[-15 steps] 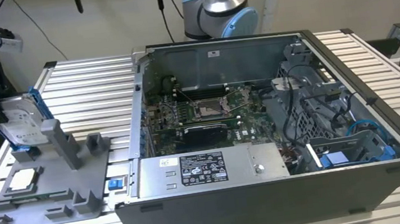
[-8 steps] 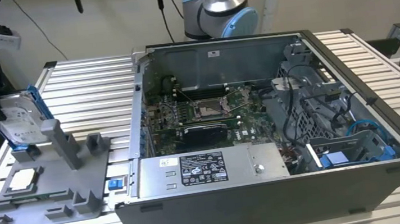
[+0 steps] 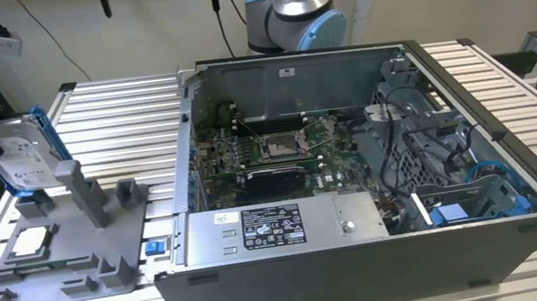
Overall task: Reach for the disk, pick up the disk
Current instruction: 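Pick up the disk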
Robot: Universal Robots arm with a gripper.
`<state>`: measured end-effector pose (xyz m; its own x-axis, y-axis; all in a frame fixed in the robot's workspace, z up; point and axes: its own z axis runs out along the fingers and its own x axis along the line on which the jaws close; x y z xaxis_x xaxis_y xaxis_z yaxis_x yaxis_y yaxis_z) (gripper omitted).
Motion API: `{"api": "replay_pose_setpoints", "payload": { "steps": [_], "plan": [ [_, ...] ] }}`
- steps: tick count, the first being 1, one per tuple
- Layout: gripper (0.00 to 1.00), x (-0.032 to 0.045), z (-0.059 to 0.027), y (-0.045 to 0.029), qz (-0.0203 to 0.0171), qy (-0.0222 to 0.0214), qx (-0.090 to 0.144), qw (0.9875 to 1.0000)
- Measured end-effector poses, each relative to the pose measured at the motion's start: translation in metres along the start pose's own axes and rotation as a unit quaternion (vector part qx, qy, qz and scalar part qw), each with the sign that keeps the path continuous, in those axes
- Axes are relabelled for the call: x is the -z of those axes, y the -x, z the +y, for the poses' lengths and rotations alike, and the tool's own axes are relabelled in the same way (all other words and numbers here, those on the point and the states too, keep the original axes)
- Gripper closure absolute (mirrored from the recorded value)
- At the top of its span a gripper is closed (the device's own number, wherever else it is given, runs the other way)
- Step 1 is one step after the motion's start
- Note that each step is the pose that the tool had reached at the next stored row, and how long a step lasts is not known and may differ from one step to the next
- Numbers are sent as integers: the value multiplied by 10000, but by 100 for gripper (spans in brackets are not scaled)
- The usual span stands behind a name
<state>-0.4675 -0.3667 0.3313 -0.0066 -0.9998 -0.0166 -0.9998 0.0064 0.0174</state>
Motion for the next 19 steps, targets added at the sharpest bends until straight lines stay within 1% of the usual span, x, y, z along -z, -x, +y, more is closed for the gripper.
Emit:
{"api": "replay_pose_setpoints", "payload": {
  "steps": [19],
  "plan": [
    [100,363,7,6,0,-1,0,10000]
  ]
}}
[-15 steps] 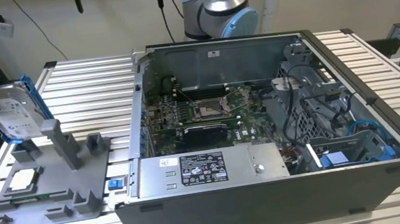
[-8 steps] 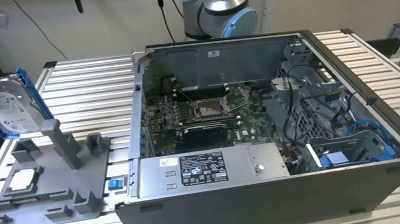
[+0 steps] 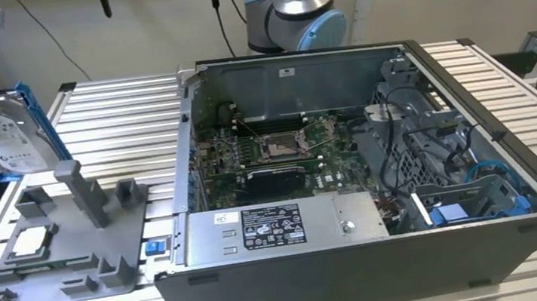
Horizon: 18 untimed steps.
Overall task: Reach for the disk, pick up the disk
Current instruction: 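Pick up the disk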
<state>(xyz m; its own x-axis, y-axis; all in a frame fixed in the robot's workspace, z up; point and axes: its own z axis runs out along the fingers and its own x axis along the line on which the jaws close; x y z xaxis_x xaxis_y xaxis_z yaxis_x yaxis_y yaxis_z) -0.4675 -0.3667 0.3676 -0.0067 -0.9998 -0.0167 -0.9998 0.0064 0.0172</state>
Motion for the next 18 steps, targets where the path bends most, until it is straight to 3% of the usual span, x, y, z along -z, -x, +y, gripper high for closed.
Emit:
{"api": "replay_pose_setpoints", "payload": {
  "steps": [18],
  "plan": [
    [100,308,5,5,0,1,0,10000]
  ]
}}
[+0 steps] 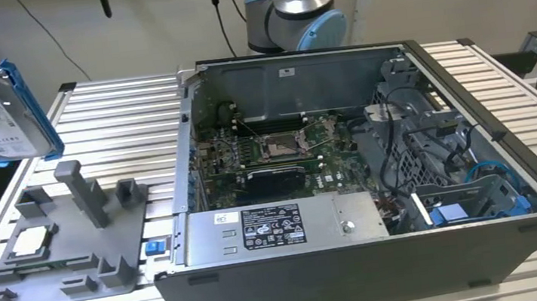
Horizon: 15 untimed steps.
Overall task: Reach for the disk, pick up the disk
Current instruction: 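Pick up the disk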
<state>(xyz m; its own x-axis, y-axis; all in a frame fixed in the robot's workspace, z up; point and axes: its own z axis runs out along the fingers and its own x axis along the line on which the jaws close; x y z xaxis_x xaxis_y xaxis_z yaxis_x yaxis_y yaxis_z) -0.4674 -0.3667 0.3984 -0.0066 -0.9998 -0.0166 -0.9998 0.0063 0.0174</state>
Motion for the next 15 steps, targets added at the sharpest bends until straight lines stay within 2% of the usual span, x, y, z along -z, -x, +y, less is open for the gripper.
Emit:
{"api": "replay_pose_setpoints", "payload": {
  "steps": [15],
  "plan": [
    [100,219,4,4,0,0,0,10000]
  ]
}}
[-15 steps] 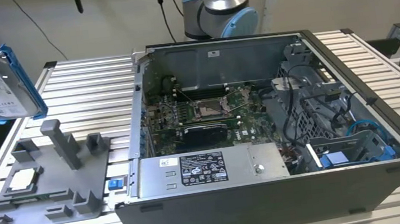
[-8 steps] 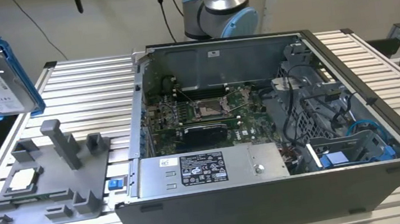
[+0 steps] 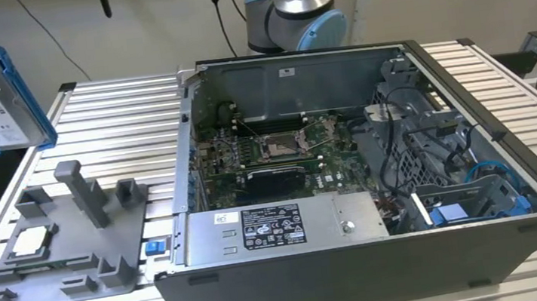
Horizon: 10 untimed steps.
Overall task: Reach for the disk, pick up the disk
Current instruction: 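Pick up the disk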
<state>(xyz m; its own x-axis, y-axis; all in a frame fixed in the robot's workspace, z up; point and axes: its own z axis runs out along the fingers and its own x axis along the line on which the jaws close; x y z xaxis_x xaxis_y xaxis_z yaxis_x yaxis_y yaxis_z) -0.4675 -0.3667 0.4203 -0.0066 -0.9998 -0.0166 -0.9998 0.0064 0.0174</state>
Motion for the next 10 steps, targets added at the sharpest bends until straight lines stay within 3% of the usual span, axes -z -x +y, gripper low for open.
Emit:
{"api": "replay_pose_setpoints", "payload": {
  "steps": [10],
  "plan": [
    [100,139,2,2,0,0,0,10000]
  ]
}}
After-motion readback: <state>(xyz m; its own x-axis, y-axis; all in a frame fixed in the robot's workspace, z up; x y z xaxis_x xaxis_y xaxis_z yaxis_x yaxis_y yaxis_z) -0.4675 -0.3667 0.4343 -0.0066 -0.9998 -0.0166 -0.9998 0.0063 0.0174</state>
